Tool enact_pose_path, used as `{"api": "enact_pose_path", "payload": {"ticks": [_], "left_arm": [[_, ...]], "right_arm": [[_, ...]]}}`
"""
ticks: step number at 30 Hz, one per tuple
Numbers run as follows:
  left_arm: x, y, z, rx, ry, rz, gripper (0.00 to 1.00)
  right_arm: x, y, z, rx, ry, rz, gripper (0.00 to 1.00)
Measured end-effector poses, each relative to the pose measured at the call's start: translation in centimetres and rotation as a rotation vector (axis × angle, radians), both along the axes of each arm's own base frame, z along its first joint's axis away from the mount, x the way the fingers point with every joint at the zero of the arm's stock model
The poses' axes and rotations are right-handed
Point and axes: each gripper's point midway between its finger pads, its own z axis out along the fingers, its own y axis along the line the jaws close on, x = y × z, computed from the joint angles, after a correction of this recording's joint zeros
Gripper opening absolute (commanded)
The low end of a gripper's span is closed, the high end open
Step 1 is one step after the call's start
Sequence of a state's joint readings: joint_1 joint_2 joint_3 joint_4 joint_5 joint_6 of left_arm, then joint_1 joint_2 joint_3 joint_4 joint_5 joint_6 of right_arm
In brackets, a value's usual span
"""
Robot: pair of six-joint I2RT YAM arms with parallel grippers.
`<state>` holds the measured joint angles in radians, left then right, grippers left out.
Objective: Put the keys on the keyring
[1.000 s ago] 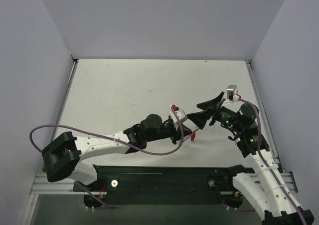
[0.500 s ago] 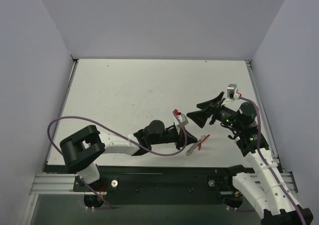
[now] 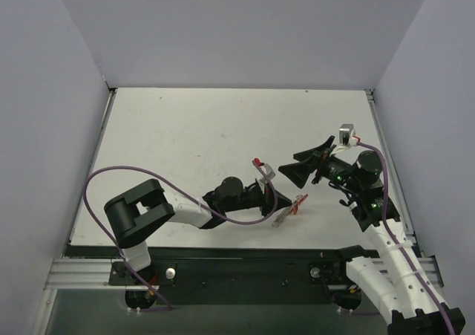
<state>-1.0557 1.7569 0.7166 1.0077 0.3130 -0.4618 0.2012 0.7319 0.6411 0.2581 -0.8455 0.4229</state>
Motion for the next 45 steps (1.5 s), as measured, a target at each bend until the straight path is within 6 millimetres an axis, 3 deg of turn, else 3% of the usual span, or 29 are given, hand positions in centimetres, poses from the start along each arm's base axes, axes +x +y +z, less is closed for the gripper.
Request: {"api": "enact_pose_path", "payload": {"ticks": [4,13,25,36,43,45], "left_arm": [[0.7,0.2,0.0,-0.004,0.007,0.015,0.0],[4.6,1.9,-0.4,0.025,0.046,0.068,0.0],[8.6,1.5,-0.9,0.127,0.094,0.079,0.0],[13.0,4.4,-3.8,0.211,0.215,0.202,0.0],[15.5,7.5,-7.3,0.296,0.314,0.3,0.15],[16.3,8.9,-8.9,0.334,0.356,0.34,0.28]], "right_arm": [[0.2,-0.1,-0.1,-0.001,0.006,-0.005,1.0],[-0.2,0.4,0.1,0.005,-0.008,0.048,1.0],[-1.1,1.3,1.0,0.039,-0.023,0.141,1.0],[-1.3,1.0,0.3,0.007,-0.025,0.131,1.0],[-1.5,0.9,0.0,-0.008,-0.025,0.129,1.0],[-1.5,0.9,0.0,-0.008,-0.028,0.13,1.0]]}}
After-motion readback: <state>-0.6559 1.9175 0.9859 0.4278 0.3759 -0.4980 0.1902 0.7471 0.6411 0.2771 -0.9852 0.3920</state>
